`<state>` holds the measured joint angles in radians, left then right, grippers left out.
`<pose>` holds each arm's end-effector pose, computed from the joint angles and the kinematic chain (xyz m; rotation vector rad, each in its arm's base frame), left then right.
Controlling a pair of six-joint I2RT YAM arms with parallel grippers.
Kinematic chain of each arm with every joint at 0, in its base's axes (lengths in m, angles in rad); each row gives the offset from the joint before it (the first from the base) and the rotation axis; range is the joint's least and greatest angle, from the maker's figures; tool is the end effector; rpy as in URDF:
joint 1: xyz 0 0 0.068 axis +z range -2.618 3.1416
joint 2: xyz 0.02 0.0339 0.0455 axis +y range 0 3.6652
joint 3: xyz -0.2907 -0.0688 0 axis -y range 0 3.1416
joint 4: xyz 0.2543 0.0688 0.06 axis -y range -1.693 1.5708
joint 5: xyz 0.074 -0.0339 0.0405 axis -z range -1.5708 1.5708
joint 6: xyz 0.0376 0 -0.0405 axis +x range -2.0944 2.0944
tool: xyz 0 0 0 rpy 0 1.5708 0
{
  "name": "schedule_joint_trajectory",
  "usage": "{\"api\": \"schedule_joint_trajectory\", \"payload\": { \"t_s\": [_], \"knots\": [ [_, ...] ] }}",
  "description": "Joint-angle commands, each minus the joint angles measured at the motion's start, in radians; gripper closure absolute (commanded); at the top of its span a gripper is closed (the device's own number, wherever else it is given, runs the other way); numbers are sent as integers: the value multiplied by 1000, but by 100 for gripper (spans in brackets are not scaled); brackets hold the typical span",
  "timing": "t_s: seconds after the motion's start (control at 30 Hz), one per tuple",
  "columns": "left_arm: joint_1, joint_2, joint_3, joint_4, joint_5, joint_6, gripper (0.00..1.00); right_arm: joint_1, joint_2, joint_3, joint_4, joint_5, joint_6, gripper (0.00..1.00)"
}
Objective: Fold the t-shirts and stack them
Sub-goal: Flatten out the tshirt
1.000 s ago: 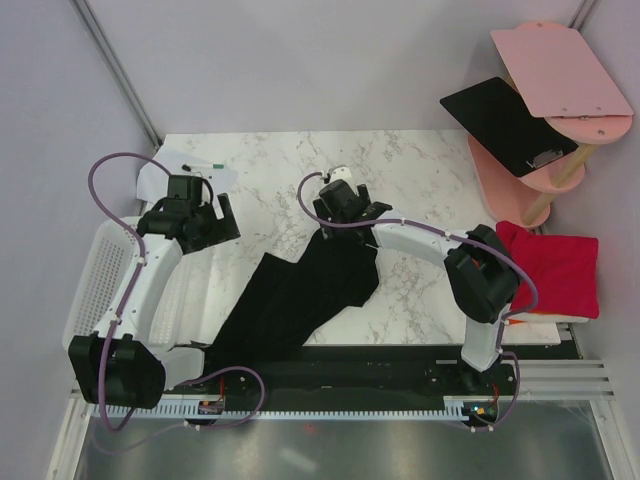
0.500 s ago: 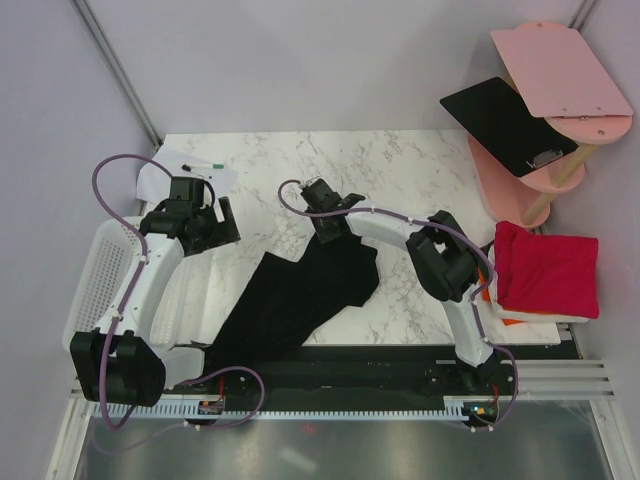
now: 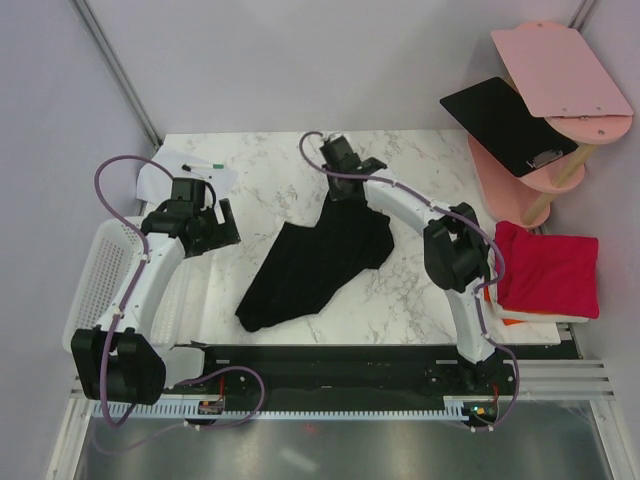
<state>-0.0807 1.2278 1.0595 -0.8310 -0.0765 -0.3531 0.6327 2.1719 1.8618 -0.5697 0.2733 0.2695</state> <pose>0.2427 -0.0167 0.3100 -0.3771 2.5391 -0.0664 0.4214 0.2964 0.2479 -0.3173 2.3874 0.0798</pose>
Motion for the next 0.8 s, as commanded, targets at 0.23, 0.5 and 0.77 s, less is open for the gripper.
{"api": "schedule_joint_trajectory", "payload": {
  "t_s": [0.23, 0.5, 0.77],
  "knots": [
    [2, 12, -13, 21, -3, 25, 0, -148, -321, -16, 13, -14, -1, 100],
    [-2, 33, -7, 40, 32, 3, 0, -121, -694, -660, 56, -270, 241, 97],
    [-50, 45, -3, 119, 144, -10, 0, -54, -1023, -1109, 87, -358, 333, 14]
  ]
}}
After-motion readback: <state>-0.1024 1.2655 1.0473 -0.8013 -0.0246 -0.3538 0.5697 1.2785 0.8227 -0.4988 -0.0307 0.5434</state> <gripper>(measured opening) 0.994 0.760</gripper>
